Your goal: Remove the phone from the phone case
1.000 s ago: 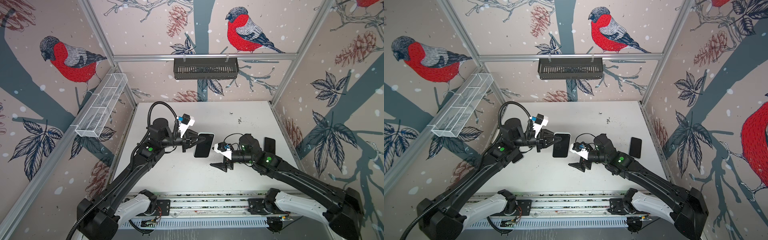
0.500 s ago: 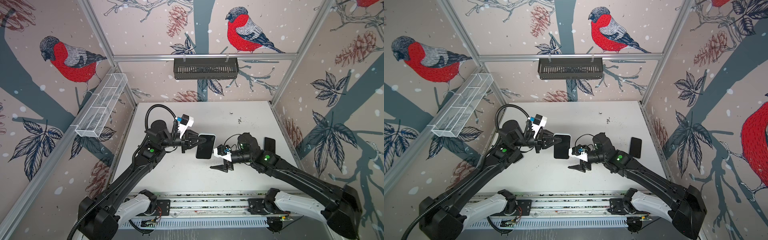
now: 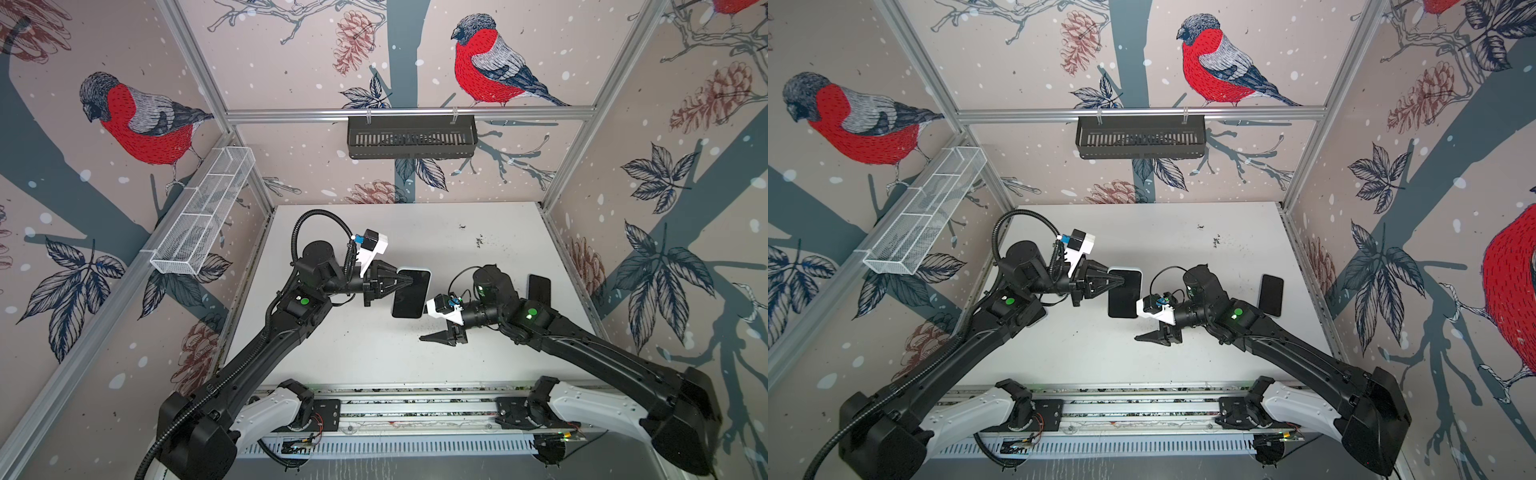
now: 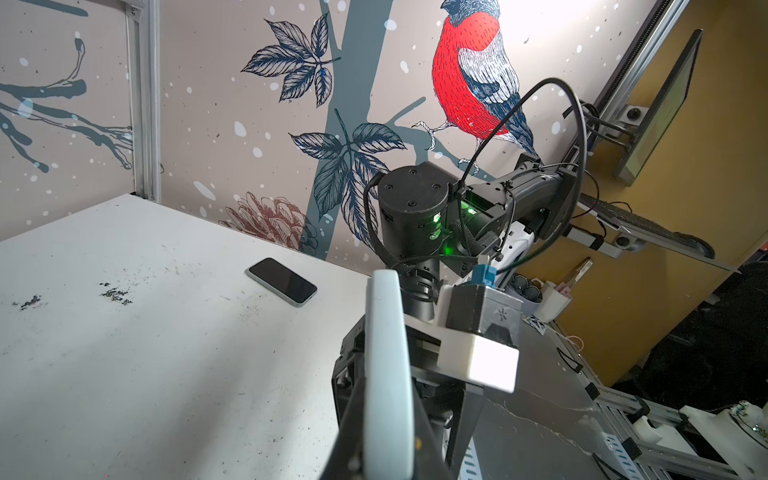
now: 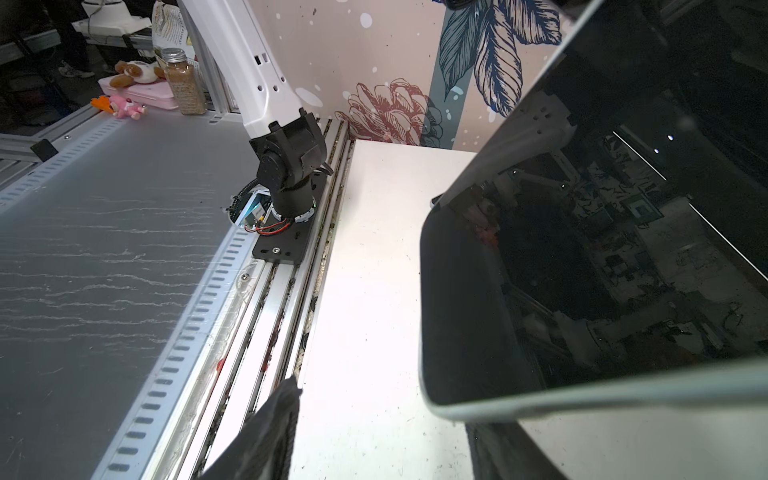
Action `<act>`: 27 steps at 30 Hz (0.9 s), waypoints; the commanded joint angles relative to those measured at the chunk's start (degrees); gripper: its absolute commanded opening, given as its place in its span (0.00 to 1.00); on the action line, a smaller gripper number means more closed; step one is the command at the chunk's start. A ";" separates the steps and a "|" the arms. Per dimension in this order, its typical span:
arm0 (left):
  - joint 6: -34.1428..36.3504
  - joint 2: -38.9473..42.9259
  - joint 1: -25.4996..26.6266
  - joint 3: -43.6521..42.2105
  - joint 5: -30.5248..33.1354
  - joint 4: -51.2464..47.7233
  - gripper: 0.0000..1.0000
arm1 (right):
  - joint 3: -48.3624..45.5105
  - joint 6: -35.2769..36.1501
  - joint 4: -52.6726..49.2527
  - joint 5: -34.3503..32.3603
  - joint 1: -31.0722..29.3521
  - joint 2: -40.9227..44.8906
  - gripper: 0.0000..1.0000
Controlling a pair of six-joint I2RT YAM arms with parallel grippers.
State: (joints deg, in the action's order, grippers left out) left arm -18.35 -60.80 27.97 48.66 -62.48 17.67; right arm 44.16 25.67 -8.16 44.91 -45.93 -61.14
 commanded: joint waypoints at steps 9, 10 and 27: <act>0.66 0.41 -0.01 -0.37 -0.04 4.59 0.00 | 1.63 0.05 -0.05 1.92 0.30 -1.50 0.55; 0.53 0.46 0.00 -0.35 0.04 4.65 0.00 | 1.67 0.03 -0.06 1.94 0.37 -1.58 0.54; -0.47 0.68 0.07 -0.76 -0.10 6.30 0.00 | 1.90 -0.32 -0.11 2.68 1.54 -2.05 0.33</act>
State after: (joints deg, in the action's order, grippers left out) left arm -18.61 -60.36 27.99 48.01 -62.50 18.79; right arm 45.67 25.61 -8.49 46.02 -44.53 -63.09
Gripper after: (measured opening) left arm 0.124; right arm 0.332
